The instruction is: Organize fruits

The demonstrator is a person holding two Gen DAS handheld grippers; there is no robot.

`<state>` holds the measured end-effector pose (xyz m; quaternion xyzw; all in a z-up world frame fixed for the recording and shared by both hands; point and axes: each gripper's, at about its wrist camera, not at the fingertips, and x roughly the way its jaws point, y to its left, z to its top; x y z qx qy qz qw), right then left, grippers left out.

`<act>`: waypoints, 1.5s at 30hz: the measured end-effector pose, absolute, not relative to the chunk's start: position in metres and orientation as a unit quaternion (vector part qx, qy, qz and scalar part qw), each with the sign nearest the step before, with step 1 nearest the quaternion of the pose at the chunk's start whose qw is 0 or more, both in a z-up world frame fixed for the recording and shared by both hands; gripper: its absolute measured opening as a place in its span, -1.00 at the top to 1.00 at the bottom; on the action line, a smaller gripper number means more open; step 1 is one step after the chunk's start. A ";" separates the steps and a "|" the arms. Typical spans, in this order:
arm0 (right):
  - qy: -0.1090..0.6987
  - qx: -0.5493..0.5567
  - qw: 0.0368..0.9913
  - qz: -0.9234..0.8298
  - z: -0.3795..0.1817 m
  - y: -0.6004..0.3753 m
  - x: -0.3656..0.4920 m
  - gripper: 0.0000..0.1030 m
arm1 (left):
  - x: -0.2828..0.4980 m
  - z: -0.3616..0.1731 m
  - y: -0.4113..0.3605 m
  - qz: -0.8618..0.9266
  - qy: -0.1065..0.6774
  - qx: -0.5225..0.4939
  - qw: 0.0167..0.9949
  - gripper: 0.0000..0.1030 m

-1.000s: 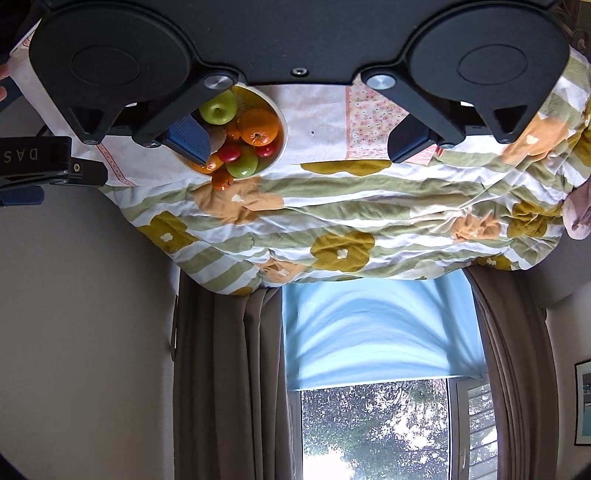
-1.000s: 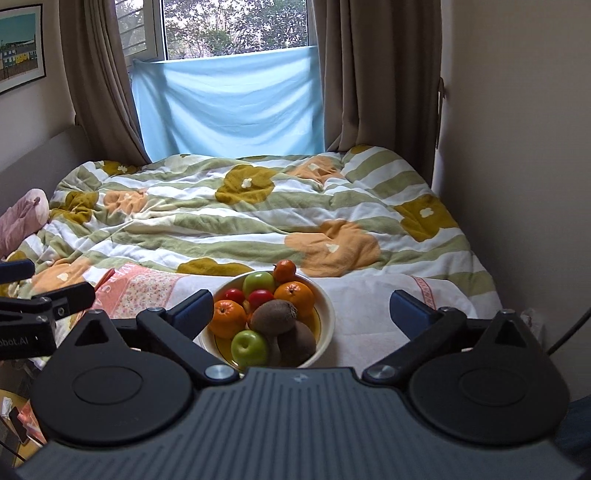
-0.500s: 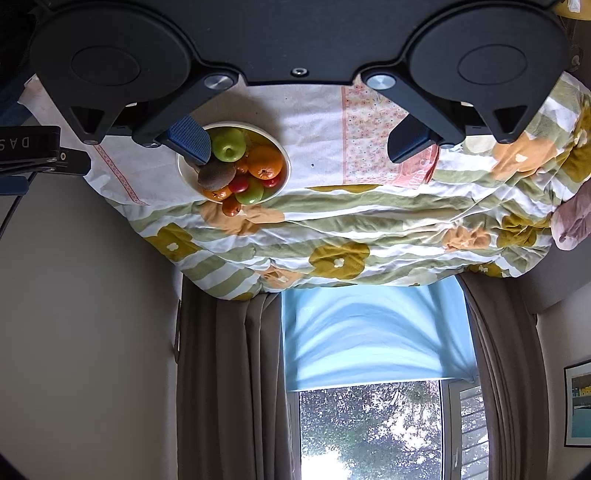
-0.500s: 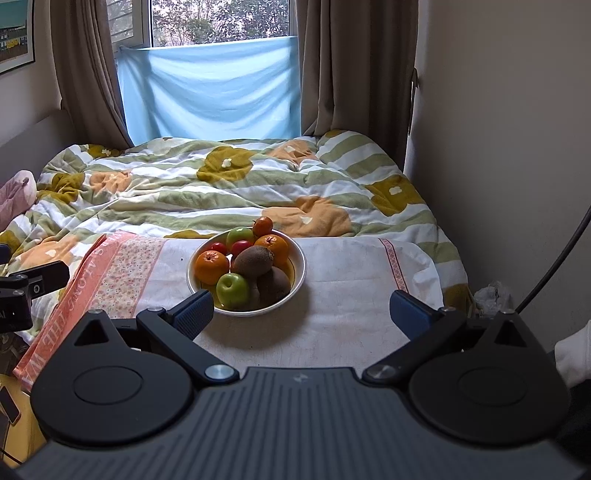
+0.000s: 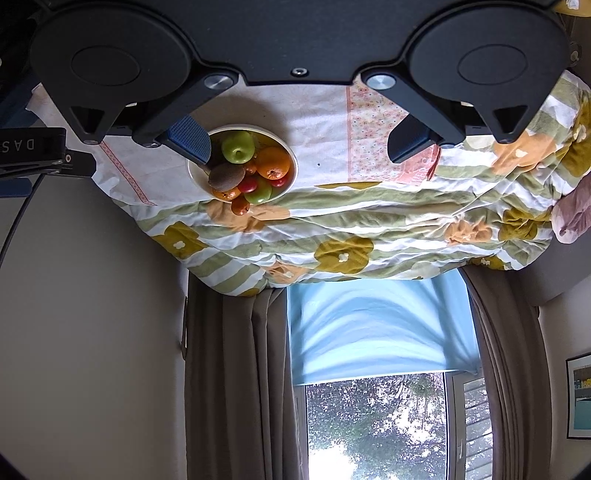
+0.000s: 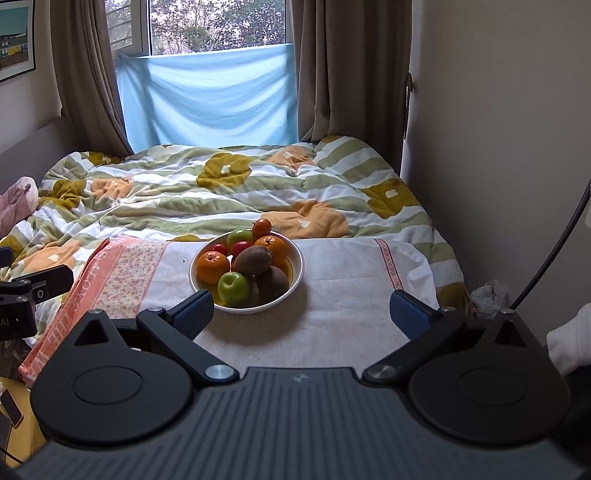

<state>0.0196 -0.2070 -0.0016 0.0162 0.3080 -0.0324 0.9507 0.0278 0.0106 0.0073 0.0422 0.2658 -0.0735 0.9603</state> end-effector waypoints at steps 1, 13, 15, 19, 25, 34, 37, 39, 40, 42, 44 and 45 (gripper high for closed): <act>0.308 0.016 0.951 -0.032 -0.002 -0.207 0.020 -1.00 | 0.028 0.008 0.010 -0.074 0.265 0.042 0.960 -1.00; 0.312 0.018 0.949 -0.030 -0.002 -0.210 0.021 -1.00 | 0.026 0.008 0.007 -0.070 0.266 0.041 0.961 -1.00; 0.313 0.019 0.949 -0.030 -0.002 -0.211 0.021 -1.00 | 0.026 0.008 0.007 -0.069 0.266 0.040 0.961 -1.00; 0.315 0.020 0.948 -0.029 -0.003 -0.212 0.023 -1.00 | 0.026 0.009 0.008 -0.063 0.267 0.037 0.961 -1.00; 0.325 0.018 0.945 -0.021 -0.003 -0.213 0.033 -1.00 | 0.032 0.012 0.009 -0.055 0.269 0.033 0.961 -1.00; 0.339 0.021 0.940 -0.017 -0.009 -0.215 0.039 -1.00 | 0.035 0.009 0.005 -0.052 0.276 0.029 0.959 -1.00; 0.340 0.023 0.940 -0.014 -0.009 -0.215 0.040 -1.00 | 0.035 0.009 0.006 -0.051 0.277 0.027 0.959 -1.00; 0.340 0.023 0.940 -0.014 -0.009 -0.215 0.039 -1.00 | 0.035 0.009 0.005 -0.050 0.279 0.028 0.959 -1.00; 0.341 0.023 0.940 -0.014 -0.009 -0.215 0.039 -1.00 | 0.035 0.009 0.005 -0.051 0.279 0.028 0.959 -1.00; 0.341 0.023 0.940 -0.014 -0.009 -0.214 0.040 -1.00 | 0.035 0.009 0.005 -0.052 0.279 0.030 0.958 -1.00; 0.342 0.023 0.939 -0.013 -0.009 -0.214 0.040 -1.00 | 0.036 0.009 0.005 -0.051 0.280 0.032 0.958 -1.00; 0.341 0.023 0.940 -0.013 -0.009 -0.214 0.040 -1.00 | 0.036 0.008 0.005 -0.052 0.281 0.031 0.958 -1.00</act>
